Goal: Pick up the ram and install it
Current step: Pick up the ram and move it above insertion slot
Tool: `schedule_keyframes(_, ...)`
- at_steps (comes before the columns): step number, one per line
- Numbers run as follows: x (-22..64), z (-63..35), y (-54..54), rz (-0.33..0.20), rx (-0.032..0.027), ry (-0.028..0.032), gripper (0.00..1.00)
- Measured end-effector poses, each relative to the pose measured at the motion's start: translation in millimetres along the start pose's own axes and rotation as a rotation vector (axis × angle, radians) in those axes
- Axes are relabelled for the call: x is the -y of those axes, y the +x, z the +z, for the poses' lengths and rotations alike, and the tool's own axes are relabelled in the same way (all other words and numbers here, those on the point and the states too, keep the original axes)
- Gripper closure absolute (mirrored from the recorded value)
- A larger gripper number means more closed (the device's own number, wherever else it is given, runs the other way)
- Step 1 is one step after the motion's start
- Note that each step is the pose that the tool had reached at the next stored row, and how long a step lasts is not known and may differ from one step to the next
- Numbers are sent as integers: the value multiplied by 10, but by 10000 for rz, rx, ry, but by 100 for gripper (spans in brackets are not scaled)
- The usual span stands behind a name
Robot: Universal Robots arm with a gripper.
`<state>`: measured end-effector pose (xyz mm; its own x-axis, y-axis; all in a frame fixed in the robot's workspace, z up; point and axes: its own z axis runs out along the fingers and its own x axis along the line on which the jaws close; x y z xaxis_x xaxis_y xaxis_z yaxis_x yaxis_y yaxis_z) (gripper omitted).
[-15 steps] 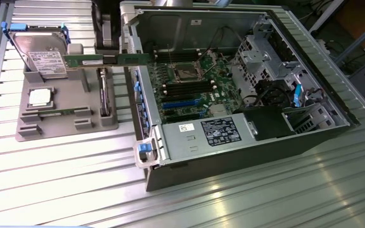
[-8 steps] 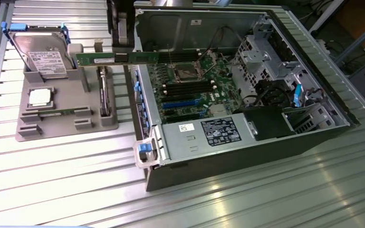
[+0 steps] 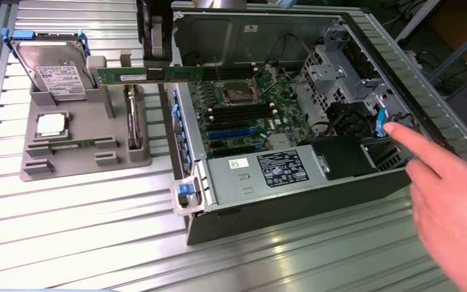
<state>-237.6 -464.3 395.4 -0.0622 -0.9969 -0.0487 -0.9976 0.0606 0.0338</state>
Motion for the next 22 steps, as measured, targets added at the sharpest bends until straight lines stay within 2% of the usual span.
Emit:
schedule_keyframes(4,0,0,0,0,0,0,86)
schedule_keyframes(7,36,-1,-2,0,0,0,86)
schedule_keyframes(11,182,-6,-11,0,0,0,86)
schedule_keyframes(16,252,-8,-16,0,0,0,86)
schedule_keyframes(22,259,-8,-16,-1,0,0,86)
